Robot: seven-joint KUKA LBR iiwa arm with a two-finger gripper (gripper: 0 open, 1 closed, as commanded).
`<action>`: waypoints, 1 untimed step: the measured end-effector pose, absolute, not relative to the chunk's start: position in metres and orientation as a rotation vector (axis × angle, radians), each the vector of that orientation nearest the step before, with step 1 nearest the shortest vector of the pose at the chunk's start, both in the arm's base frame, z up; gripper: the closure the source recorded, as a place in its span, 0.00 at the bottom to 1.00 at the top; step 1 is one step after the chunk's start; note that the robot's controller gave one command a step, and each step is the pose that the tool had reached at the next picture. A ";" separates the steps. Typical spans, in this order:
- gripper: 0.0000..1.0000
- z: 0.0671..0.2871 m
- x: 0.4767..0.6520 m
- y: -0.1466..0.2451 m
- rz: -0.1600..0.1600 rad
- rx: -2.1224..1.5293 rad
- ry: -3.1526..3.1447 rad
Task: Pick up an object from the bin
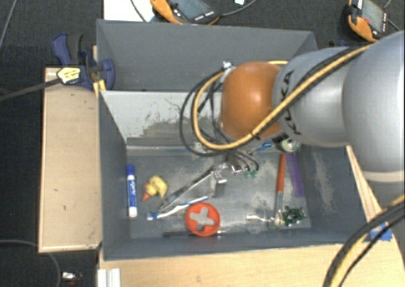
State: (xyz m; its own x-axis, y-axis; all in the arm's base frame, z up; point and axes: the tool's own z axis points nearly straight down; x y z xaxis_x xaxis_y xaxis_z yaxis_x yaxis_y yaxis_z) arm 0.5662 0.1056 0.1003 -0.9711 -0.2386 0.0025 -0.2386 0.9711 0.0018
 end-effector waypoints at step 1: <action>0.00 0.070 0.594 0.101 0.003 0.565 -3.103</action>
Offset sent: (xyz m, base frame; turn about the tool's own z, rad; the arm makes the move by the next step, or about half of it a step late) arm 0.0182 0.0053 -0.0303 -0.0442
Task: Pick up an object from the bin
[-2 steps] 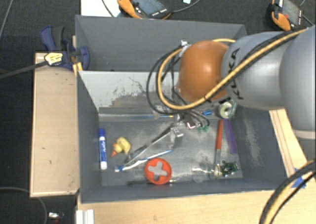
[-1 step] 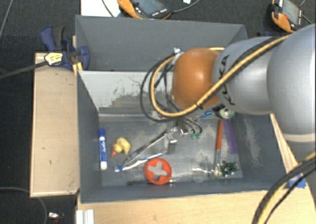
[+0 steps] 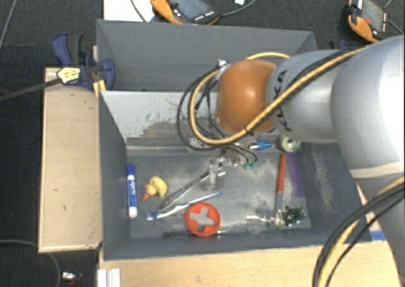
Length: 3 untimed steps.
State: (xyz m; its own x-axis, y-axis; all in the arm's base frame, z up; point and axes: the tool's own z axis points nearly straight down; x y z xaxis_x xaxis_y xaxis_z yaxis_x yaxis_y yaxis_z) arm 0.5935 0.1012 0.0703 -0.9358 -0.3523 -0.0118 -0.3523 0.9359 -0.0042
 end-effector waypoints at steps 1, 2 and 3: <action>1.00 0.071 0.585 0.111 0.004 -0.445 3.106; 1.00 0.071 0.585 0.111 0.004 -0.445 3.106; 1.00 0.105 0.583 0.111 0.003 -0.445 3.113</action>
Offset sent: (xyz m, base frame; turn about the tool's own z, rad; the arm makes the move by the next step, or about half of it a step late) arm 0.0000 0.0000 0.0000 0.0000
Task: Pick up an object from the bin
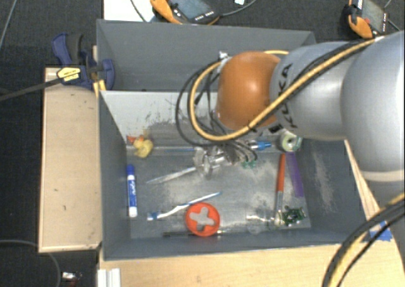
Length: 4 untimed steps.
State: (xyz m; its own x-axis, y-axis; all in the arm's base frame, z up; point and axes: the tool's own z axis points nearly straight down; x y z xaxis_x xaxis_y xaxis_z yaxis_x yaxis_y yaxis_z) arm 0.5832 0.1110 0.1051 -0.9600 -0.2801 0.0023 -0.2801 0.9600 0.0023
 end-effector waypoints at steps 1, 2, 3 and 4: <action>1.00 0.136 0.586 0.111 -0.003 0.444 -3.119; 1.00 0.146 0.587 0.111 -0.004 0.443 -3.121; 1.00 0.151 0.587 0.112 -0.005 0.443 -3.126; 1.00 0.166 0.587 0.112 -0.004 0.442 -3.124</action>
Offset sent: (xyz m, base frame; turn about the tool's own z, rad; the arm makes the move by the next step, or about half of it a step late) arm 0.0024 0.0004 0.0438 0.0007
